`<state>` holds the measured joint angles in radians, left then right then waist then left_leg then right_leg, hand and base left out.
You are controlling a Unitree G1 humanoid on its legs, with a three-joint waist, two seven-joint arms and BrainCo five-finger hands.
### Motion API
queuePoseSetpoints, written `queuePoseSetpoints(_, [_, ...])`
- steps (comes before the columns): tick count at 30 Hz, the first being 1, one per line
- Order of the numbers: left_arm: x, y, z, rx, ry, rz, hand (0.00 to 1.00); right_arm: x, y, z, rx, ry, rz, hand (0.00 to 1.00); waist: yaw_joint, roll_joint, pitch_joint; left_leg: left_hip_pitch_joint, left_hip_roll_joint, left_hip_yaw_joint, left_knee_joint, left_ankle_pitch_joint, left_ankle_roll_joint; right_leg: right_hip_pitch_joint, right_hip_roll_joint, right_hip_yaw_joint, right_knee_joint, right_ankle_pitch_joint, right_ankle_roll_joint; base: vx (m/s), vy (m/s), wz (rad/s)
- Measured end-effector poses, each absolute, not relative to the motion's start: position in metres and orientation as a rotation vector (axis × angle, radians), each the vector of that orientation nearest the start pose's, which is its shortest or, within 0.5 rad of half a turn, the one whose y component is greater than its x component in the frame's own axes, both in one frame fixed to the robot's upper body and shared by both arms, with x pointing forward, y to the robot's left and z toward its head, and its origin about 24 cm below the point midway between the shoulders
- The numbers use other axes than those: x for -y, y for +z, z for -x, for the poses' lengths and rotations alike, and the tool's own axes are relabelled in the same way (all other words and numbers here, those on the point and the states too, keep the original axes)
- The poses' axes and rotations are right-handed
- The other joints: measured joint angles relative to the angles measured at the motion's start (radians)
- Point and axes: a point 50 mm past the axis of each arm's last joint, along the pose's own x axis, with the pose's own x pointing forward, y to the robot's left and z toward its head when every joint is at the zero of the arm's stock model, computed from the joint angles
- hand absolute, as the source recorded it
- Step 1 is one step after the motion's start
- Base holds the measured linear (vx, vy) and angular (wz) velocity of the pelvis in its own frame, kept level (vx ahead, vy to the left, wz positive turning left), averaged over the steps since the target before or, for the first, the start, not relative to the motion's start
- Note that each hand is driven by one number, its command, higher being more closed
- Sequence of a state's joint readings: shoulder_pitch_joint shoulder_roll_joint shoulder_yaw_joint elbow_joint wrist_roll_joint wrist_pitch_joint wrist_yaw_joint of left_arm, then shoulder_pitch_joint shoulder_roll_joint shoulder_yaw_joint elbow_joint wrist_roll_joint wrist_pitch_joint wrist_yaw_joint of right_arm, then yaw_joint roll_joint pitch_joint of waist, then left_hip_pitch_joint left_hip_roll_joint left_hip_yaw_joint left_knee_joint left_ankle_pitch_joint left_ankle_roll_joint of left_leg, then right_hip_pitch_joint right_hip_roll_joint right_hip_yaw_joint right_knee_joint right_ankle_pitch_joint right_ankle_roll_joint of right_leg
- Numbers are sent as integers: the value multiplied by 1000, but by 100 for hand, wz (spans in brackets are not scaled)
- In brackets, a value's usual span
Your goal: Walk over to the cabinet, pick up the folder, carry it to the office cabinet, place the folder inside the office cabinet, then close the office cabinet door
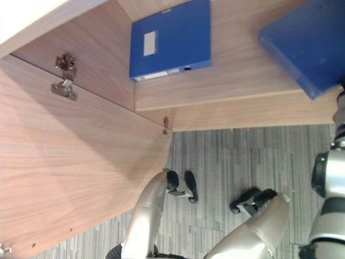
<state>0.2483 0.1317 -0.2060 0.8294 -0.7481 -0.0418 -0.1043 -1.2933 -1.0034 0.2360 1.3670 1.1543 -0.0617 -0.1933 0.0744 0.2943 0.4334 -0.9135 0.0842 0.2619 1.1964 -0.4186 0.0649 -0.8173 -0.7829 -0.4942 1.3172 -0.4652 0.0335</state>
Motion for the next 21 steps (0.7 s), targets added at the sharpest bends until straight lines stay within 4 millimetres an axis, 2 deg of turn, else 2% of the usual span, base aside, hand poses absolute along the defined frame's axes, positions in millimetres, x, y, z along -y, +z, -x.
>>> queuePoseSetpoints(5, [-172, -152, -77, -976, 230, 546, 0, 409, 295, -331, 322, -724, -333, 0, 4, 2, -2, -13, 7, -5, 10, 3, -3, -8, 0, -4, 16, -16, -6, 20, -108, 3])
queuePoseSetpoints(7, [-173, -152, -77, -974, 229, 545, 0, 404, 299, -334, 284, -686, -147, 0, 8, 2, -2, -25, 12, -5, 14, 3, -6, -20, 3, -3, 22, -22, -11, 17, -104, -1])
queuePoseSetpoints(10, [-174, -152, -78, -972, 226, 544, 0, 404, 308, -332, 241, -653, 44, 0, 12, 3, -2, -42, 26, -5, 27, 3, -7, -38, 11, -2, 30, -25, -16, 15, -109, -5])
queuePoseSetpoints(17, [-184, -150, -78, -961, 206, 525, 0, 402, 308, -333, 205, -570, 132, 0, 12, 6, -5, -40, 36, 0, 30, -1, -16, -45, 17, 6, 34, -28, -20, 10, -87, -4])
queuePoseSetpoints(21, [-186, -150, -77, -958, 196, 523, 0, 398, 317, -333, 167, -532, 296, 0, 13, 8, -6, -40, 44, 6, 30, 3, -13, -58, 25, 16, 34, -28, -21, 14, -91, -7])
